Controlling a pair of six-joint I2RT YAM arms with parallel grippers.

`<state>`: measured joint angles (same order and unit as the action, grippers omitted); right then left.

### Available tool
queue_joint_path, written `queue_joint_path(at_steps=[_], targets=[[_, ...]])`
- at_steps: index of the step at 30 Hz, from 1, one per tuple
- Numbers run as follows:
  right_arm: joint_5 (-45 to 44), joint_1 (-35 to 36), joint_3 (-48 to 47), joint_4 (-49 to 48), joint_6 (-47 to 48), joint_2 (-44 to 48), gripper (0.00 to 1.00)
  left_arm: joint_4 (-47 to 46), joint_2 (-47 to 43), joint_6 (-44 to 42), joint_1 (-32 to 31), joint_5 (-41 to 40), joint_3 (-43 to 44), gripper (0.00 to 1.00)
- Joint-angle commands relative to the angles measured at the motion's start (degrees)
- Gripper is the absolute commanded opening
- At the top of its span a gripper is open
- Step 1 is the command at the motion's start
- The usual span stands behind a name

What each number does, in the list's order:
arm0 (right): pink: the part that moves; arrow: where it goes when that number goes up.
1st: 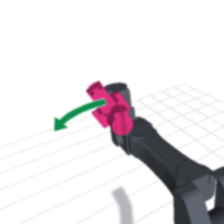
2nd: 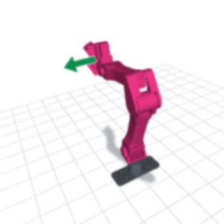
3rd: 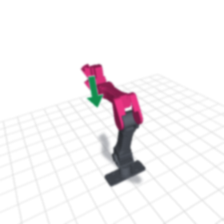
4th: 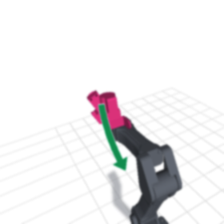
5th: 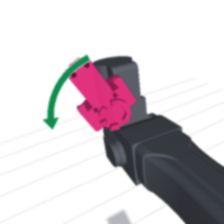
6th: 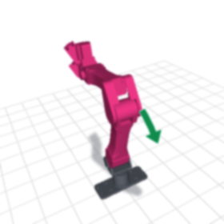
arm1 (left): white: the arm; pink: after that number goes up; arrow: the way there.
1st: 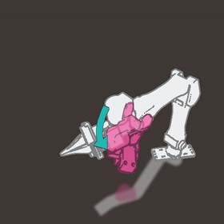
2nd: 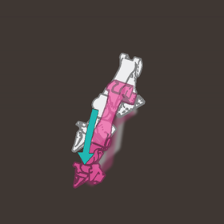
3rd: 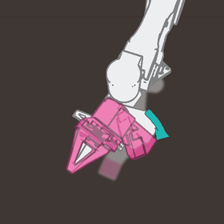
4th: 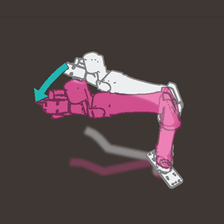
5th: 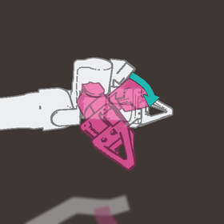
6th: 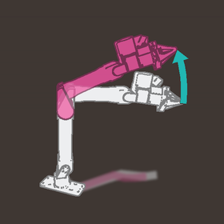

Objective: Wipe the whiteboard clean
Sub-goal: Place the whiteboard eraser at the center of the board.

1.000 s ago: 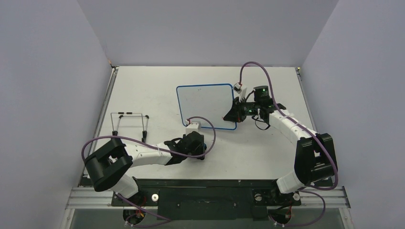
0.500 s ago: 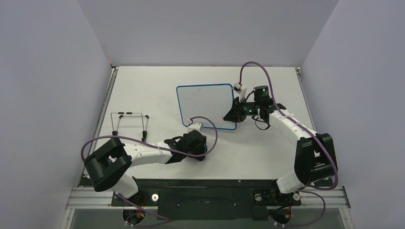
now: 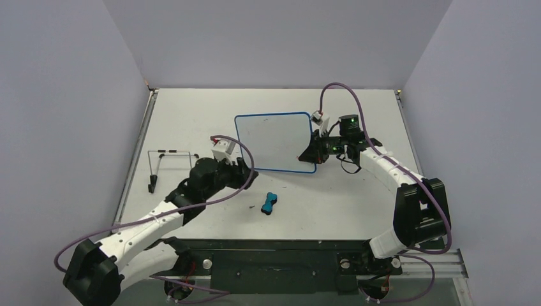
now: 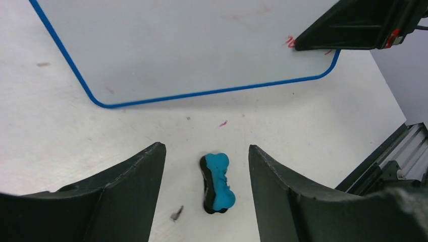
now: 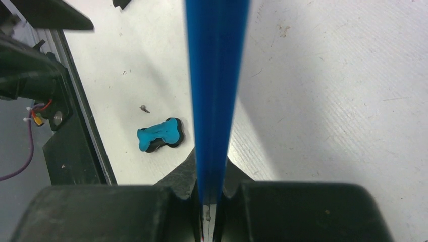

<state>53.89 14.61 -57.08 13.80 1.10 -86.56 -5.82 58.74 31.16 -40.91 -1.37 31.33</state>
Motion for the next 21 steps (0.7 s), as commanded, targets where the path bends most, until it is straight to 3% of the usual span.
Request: queue_joint_path(at_steps=[1,4,5,10,12,15,21], targets=[[-1.75,0.18,-1.33,2.82,6.46,2.28,0.00,-3.25,-6.66,-18.48,8.26,15.10,1.26,0.60],[-1.93,0.27,-2.95,8.16,12.48,2.20,0.00,-2.84,-8.44,-28.82,12.84,21.29,6.18,0.66],[-2.07,0.31,-3.26,9.18,15.01,2.19,0.00,-3.39,-7.97,-29.85,16.11,27.13,7.33,0.67],[-3.06,0.56,-4.09,14.42,22.34,3.05,0.00,2.01,3.36,-33.94,27.21,46.30,20.60,0.71],[-3.58,0.61,-3.97,15.43,24.78,3.41,0.00,9.69,7.95,-34.32,28.11,47.18,26.50,0.74],[-3.64,0.64,-3.95,16.48,27.68,3.49,0.00,11.76,11.76,-35.59,28.28,48.11,30.47,0.74],[-3.53,2.07,-4.72,20.14,33.36,1.78,0.00,-1.85,10.67,-41.47,28.27,50.53,25.92,0.74]])
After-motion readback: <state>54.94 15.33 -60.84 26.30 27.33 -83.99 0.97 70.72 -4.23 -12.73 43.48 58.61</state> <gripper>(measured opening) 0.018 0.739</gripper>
